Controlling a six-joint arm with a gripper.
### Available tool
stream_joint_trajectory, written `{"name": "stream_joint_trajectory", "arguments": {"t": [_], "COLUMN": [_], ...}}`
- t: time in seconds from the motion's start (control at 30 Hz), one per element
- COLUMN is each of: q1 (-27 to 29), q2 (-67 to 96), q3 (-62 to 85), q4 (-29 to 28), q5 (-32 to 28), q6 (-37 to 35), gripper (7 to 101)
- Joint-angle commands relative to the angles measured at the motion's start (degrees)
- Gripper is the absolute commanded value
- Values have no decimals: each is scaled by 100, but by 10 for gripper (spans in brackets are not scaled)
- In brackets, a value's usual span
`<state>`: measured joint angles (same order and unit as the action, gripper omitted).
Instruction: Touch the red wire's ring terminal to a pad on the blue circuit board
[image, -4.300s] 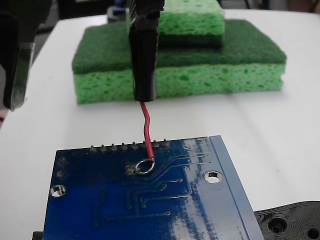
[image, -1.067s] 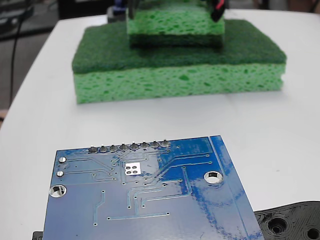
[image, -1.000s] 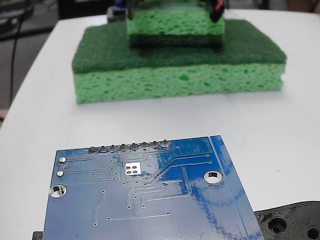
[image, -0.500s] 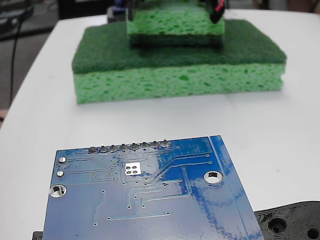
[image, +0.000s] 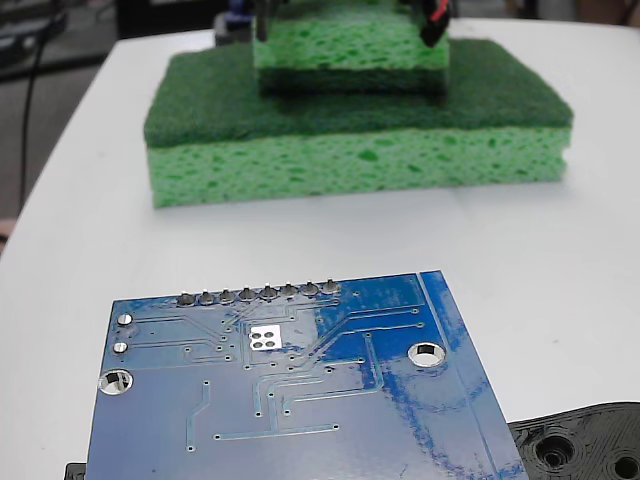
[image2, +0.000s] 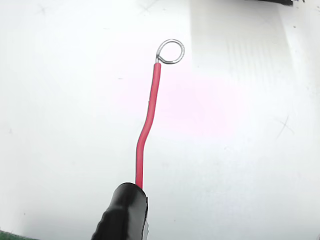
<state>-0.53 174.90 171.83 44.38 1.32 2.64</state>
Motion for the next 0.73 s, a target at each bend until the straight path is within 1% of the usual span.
{"name": "stream_joint_trajectory", "arguments": {"t": [0.03,0.23,0.37,0.73], "q1": [0,0,0,0], "q2": [9,9,9,9], "q3": [-26,-26,-26,-26], "q4": [-9,-9,-9,-9], "q5": [0,-9,-149,-18], "q6": [0,-9,-105,-9], "gripper": [1003,1003,1003,1003]}}
